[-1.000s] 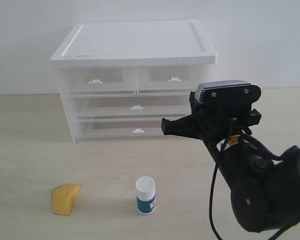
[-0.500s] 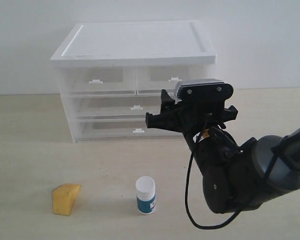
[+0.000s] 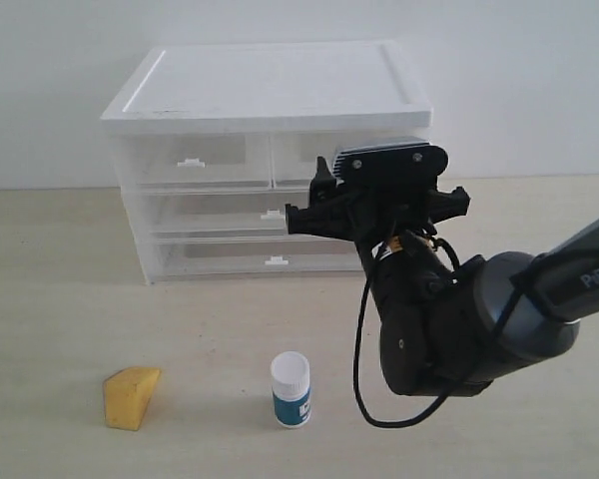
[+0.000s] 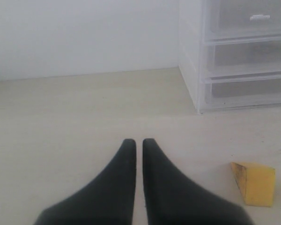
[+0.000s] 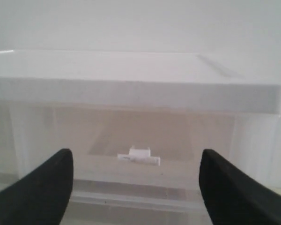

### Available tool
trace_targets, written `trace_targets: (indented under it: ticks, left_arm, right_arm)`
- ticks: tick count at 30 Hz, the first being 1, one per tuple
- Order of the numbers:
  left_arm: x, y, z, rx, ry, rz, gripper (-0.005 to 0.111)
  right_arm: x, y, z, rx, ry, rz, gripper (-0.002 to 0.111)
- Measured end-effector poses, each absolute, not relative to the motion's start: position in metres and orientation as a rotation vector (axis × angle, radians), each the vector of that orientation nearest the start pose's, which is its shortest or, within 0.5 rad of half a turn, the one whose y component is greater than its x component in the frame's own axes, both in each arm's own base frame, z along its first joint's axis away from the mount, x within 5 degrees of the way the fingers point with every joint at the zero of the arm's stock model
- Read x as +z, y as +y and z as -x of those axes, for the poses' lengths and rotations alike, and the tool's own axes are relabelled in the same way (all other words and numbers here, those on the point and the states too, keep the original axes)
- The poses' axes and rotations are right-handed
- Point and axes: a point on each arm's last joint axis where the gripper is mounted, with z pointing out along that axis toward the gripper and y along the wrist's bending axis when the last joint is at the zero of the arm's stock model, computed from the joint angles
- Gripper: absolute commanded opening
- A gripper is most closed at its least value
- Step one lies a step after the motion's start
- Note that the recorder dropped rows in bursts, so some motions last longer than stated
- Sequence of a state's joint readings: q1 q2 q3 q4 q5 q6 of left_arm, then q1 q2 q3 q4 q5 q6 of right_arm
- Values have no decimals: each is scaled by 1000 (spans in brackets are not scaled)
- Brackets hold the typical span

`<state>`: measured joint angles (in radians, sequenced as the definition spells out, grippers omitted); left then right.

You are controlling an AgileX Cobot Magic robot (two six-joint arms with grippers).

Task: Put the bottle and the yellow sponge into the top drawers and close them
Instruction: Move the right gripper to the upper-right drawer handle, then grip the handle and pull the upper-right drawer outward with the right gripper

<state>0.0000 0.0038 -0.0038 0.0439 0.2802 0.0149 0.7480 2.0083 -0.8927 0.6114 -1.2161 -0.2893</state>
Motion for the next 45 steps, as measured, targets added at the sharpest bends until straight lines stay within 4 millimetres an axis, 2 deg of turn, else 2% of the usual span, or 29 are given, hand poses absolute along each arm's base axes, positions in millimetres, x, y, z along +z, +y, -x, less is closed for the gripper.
trace_targets:
  ticks: [5, 14, 19, 28, 31, 33, 36, 37, 45]
  left_arm:
    - [189, 1, -55, 52, 1763, -42, 4]
    - [189, 1, -55, 52, 1763, -42, 4]
    - [189, 1, -55, 52, 1763, -42, 4]
    - [189, 1, -55, 52, 1763, -42, 4]
    - [189, 1, -55, 52, 1763, -42, 4]
    - [189, 1, -55, 52, 1763, -42, 4]
    - [189, 1, -55, 52, 1763, -42, 4]
    - [189, 1, -55, 52, 1763, -42, 4]
    - [189, 1, -55, 52, 1763, -42, 4]
  right_arm:
    - [152, 227, -319, 133, 1492, 127, 68]
    - [146, 215, -336, 105, 1495, 82, 68]
    - [146, 211, -340, 124, 1493, 67, 68]
    - [156, 219, -347, 140, 1453, 74, 67]
    - [156, 219, -347, 128, 1454, 74, 59]
    - [155, 218, -347, 116, 1460, 73, 47]
    - [156, 221, -348, 121, 1463, 98, 16]
    - [156, 223, -349, 126, 1465, 111, 2]
    - [156, 224, -348, 133, 1468, 122, 0]
